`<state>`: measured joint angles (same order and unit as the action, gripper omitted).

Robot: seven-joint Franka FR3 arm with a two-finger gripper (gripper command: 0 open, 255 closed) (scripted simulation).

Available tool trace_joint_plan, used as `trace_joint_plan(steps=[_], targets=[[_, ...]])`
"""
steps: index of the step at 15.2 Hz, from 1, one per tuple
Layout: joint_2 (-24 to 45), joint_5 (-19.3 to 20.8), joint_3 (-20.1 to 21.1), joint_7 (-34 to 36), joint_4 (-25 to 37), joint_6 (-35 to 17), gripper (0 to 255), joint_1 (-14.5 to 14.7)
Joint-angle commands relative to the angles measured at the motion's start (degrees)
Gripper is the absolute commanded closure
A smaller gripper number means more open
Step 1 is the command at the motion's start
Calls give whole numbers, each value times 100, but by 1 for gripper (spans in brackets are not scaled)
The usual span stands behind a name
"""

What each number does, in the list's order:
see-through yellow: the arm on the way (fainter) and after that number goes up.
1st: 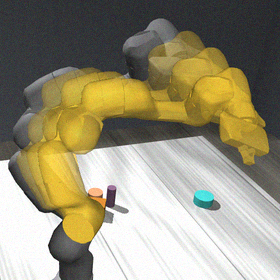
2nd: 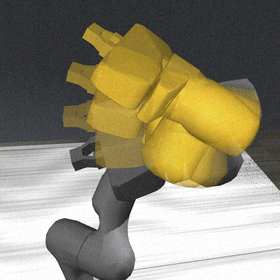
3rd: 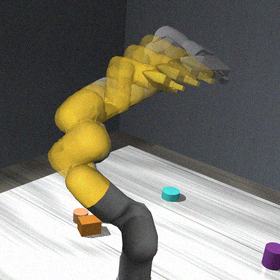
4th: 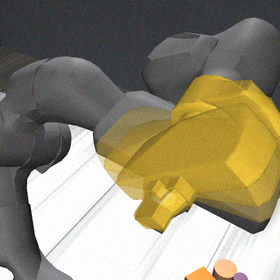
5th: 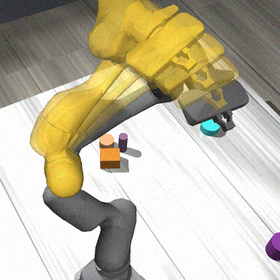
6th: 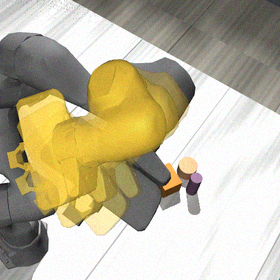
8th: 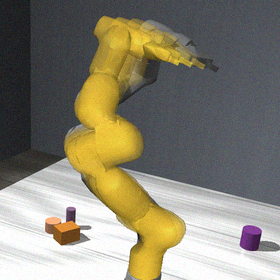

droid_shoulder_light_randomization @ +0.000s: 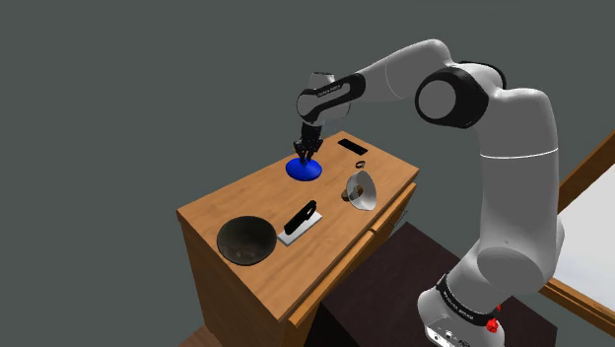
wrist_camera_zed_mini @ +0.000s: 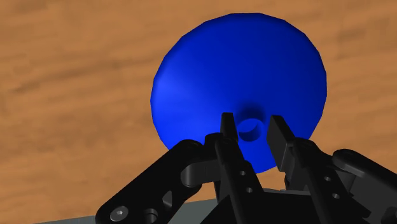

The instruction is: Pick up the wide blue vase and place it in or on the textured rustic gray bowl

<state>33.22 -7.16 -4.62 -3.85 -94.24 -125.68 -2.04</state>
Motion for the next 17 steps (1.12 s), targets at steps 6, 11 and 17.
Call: trace_joint_plan(steps=[6,11,17], targets=[[-270,42,-21,51,129,397,255,17],[-509,76,-10,175,49,548,255,107],[-1119,166,146,840,-760,302,255,619]])
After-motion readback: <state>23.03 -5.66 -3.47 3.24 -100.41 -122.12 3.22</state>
